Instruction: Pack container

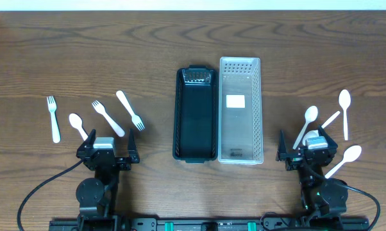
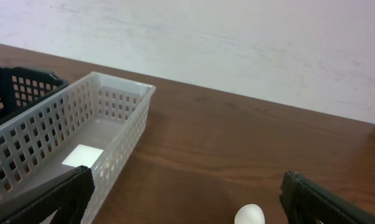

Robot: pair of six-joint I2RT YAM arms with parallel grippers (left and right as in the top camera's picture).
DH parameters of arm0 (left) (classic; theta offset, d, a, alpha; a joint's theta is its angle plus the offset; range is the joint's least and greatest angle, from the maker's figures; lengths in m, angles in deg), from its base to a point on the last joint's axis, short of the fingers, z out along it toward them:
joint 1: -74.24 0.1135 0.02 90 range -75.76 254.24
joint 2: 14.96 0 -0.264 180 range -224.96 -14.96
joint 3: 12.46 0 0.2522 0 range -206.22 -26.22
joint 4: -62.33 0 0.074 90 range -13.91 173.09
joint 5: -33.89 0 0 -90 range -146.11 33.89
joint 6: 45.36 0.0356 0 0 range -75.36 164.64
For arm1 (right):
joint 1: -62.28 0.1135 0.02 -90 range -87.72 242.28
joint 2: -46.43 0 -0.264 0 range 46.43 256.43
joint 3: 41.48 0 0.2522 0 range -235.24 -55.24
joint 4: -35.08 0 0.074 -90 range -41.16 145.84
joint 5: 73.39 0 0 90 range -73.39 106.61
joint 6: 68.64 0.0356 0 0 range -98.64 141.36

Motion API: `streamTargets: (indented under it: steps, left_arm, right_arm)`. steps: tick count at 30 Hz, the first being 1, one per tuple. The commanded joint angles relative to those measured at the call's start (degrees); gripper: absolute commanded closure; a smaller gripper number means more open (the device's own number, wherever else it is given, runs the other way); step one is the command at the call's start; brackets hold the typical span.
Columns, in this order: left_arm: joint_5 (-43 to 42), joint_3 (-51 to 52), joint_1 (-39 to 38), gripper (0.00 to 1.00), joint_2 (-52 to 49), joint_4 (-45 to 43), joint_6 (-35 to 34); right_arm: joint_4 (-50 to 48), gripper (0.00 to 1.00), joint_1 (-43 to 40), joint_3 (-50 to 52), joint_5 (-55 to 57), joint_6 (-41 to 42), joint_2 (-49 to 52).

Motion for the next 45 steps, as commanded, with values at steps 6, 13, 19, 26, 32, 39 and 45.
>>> streamTargets:
  steps: [6,13,19,26,32,39,45]
  left_arm:
    - [-1.03,1.51,0.39,0.02,0.33,0.98,0.13]
    - [-1.03,1.51,0.39,0.02,0.33,0.96,0.13]
    - [-1.05,1.51,0.39,0.02,0.33,0.96,0.13]
    - [-1.03,1.51,0.39,0.02,0.33,0.96,0.07]
    - [-1.03,-2.32,0.39,0.02,-0.94,5.16,-8.26]
    - [-0.98,-20.76,0.39,0.02,-13.40,19.58,-7.85]
    - [-0.59,-38.47,0.39,0.02,-29.77,36.94,-8.11]
  right_arm:
    - [0.04,0.01,0.83,0.26,0.20,-0.81,-0.35]
    - [0.04,0.01,0.83,0.26,0.20,-0.81,-0.35]
    - [-0.02,0.01,0.83,0.26,0.17,-0.81,-0.35]
    - [-0.26,0.01,0.83,0.26,-0.48,5.73,-0.37]
    - [0.79,0.01,-1.01,-0.98,0.94,15.50,1.64]
    - [9.81,0.01,-8.98,-16.15,3.41,13.40,15.80]
    - [26.86,0.01,-16.55,-36.94,1.57,10.75,38.12]
